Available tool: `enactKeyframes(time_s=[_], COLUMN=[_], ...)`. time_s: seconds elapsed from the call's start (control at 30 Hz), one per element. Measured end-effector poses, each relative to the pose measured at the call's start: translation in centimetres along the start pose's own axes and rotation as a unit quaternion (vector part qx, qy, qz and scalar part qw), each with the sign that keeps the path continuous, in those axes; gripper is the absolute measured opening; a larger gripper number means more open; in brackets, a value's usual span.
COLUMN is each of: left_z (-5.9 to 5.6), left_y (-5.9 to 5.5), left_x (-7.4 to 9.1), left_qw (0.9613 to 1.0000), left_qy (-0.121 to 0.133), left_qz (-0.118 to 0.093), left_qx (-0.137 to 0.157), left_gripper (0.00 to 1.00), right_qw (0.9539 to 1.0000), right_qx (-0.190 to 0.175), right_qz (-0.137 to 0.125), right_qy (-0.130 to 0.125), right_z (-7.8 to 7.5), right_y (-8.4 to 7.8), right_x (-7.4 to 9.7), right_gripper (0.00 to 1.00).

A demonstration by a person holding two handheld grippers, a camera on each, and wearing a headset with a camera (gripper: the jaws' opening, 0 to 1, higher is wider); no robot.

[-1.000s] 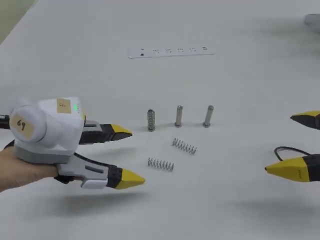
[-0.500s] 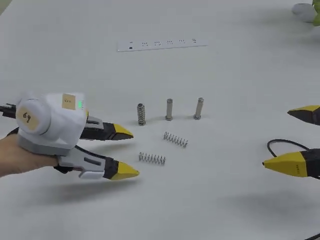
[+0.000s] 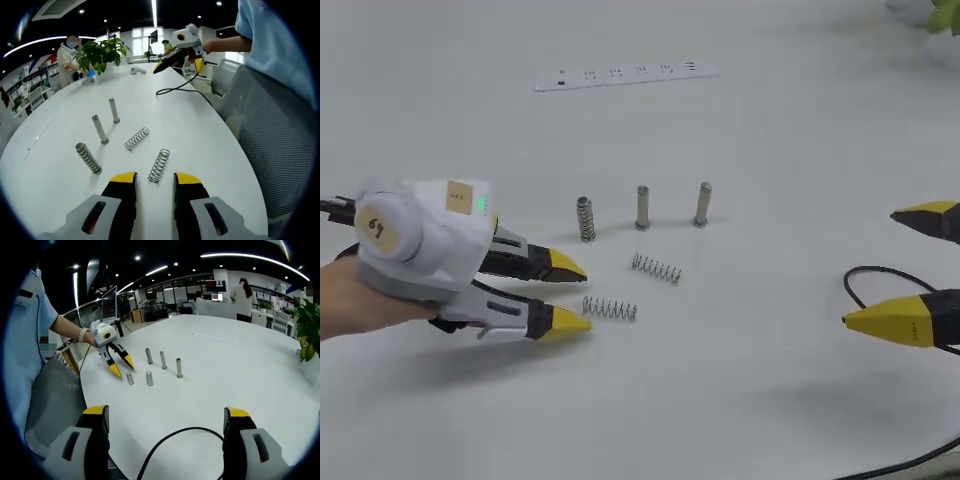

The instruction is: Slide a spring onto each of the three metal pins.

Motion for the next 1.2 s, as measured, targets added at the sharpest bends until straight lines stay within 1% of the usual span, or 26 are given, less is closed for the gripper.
enactKeyframes(time_s=[0.2,0.33,0.5,0.6,0.93,1.2], left_z=[0.1,0.0,0.0,0.0,0.1,0.1], left_y=[-0.3,-0.5,-0.6,-0.6,-0.7,-0.7], left_x=[-0.3,-0.4,-0.5,-0.5,-0.7,-0.9], left_qw=[1.0000,0.9999,0.9999,0.9998,0.9997,0.9996], left_qy=[-0.004,-0.007,-0.008,-0.010,-0.015,-0.017], left_qz=[0.005,0.008,0.009,0.009,0.011,0.011], left_qx=[-0.007,-0.007,-0.011,-0.011,-0.015,-0.017], left_gripper=[0.13,0.10,0.09,0.07,0.05,0.04], right_qw=[1.0000,0.9998,0.9996,0.9995,0.9996,0.9995], right_qx=[0.000,0.003,0.010,0.010,0.007,0.002], right_qz=[0.001,0.001,0.008,0.011,0.013,0.018], right_qy=[0.009,0.018,0.026,0.028,0.026,0.027], right_z=[0.3,0.7,1.1,1.2,0.9,1.1], right_y=[-0.3,-0.3,-0.5,-0.6,-0.8,-1.1], right_x=[0.0,-0.1,-0.5,-0.6,-0.5,-0.6], right_gripper=[0.94,0.94,0.94,0.94,0.93,0.92])
Point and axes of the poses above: the centre of the closed fingertips' face, and the gripper's own axes: x roughly backward along the fingers, z roughly to its left, y roughly out of its top, the point moved 5 cm from there along x, roughly backward along the fingers, and after that the axes turned 4 degrees about -x, right-handed, at the moved point
